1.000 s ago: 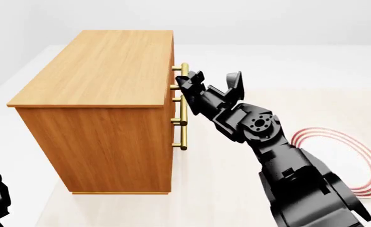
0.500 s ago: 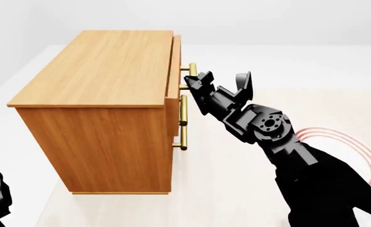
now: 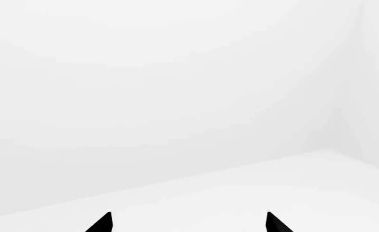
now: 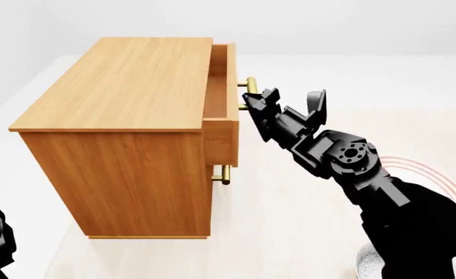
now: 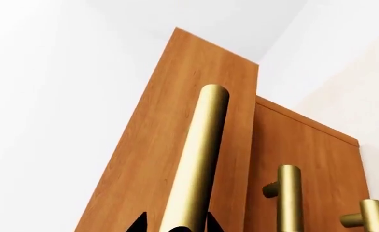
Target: Open the top drawer of the cabinet and put the bowl in it.
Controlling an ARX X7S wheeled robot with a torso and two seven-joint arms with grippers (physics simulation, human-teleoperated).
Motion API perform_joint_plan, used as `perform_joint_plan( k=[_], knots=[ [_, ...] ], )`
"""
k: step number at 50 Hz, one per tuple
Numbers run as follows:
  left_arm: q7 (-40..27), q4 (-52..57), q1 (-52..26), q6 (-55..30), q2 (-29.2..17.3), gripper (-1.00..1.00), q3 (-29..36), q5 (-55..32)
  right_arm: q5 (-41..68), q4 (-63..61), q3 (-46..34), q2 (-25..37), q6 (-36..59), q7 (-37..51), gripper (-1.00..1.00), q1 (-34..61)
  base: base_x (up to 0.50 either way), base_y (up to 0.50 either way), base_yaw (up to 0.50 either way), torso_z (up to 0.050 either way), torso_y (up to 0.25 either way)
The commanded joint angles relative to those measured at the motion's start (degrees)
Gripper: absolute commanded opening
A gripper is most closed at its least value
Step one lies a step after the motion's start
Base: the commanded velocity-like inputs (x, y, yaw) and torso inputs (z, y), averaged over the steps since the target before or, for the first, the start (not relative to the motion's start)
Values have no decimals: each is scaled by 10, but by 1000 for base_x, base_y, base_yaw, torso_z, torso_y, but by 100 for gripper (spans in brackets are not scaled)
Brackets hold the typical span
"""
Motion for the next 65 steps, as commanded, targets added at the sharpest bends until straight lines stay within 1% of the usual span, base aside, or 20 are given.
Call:
perform_joint_plan(
  k=[1, 20, 34, 65],
  knots=[
    [0, 0, -1, 0, 1, 100, 1, 1, 18, -4, 60, 47, -27, 11, -100, 8, 11, 0, 0, 0, 0],
    [1, 0, -2, 2, 2, 100, 2, 0, 22, -66, 77, 96, -58, 33, -100, -8, 1, 0, 0, 0, 1],
    [2, 0, -3, 2, 3, 100, 3, 0, 20, -88, 84, 116, -72, 43, -100, -13, 3, 0, 0, 0, 1],
    [1, 0, -6, 3, 5, 100, 7, 2, 19, -96, 92, 119, -79, 46, -100, -17, 3, 0, 0, 0, 1]
  ],
)
